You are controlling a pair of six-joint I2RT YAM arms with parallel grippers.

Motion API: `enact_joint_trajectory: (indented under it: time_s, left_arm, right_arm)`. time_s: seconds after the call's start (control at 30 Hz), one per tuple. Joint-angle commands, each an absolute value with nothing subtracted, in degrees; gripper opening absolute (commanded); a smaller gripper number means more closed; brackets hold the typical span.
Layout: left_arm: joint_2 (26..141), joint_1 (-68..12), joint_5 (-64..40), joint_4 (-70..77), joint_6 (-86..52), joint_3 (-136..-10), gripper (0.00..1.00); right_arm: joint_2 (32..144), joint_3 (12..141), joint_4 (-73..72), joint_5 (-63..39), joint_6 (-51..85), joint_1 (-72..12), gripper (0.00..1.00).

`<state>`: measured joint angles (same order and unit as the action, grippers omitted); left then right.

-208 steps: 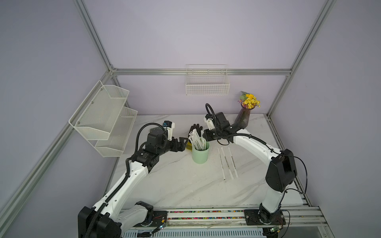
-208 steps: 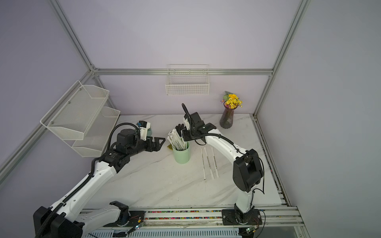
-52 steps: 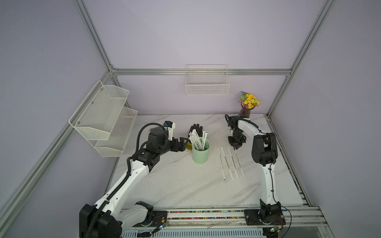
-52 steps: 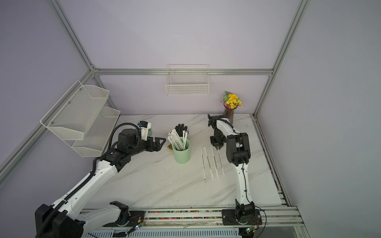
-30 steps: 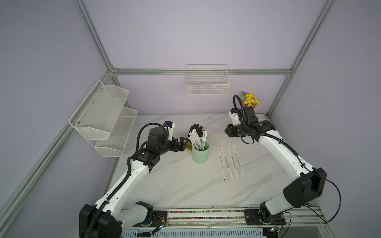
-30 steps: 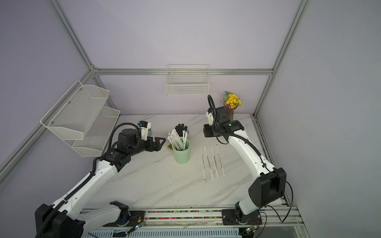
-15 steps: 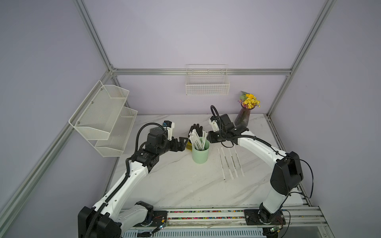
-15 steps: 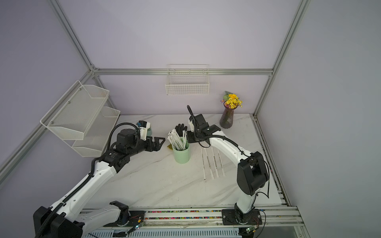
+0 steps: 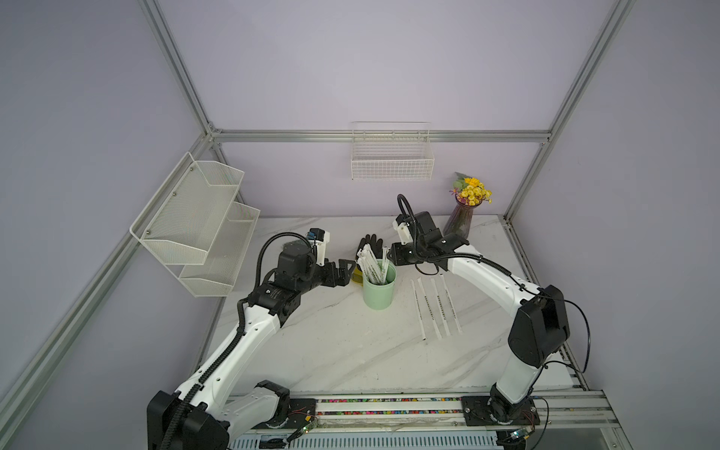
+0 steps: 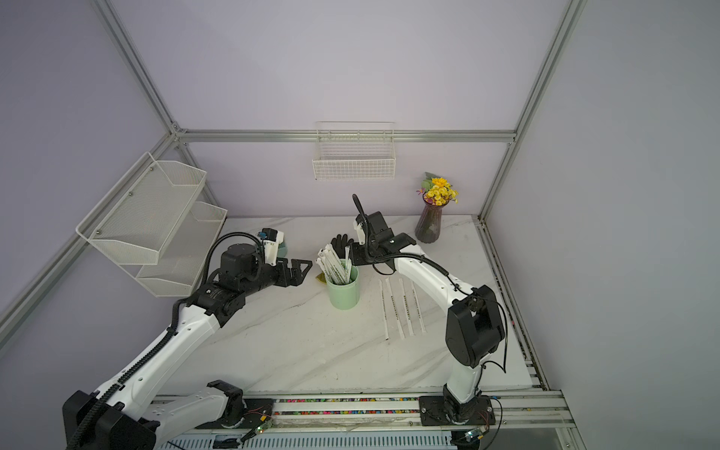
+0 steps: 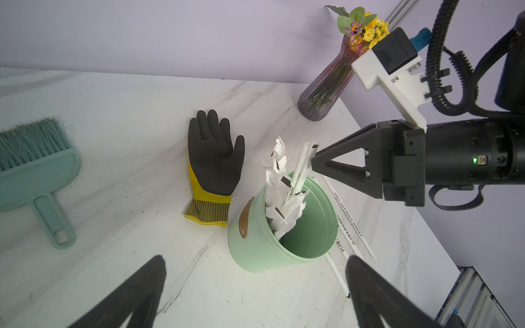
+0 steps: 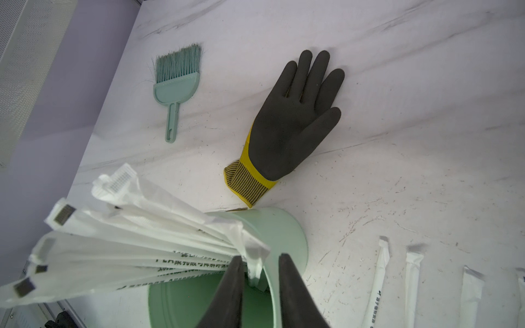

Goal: Take the straws out of the storage container
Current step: Pick up the straw from the container.

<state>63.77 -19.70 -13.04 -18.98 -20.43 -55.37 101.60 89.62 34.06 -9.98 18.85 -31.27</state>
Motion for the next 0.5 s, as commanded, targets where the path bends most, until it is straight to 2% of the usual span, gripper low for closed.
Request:
enact_joint_trajectory:
  time_s: [0.0,0.33,0.47]
  left_arm:
    - [63.46,-19.95,-13.16,-17.62,-20.29,-55.11,0.97]
    - [63.54,-19.95,-13.16,-17.78,-20.04,-55.07,0.97]
    - [63.69,-19.95,-13.02,-17.75,-20.04,-55.02,0.98]
  right_arm:
    - [102.63,91.59,33.77,-10.27,19.25,-31.81,0.26]
    - [104.84,93.33,34.79,-10.61,19.16,-32.02,0.26]
    - [104.85,93.82,35.25,-10.55,18.99,-32.08,0.2]
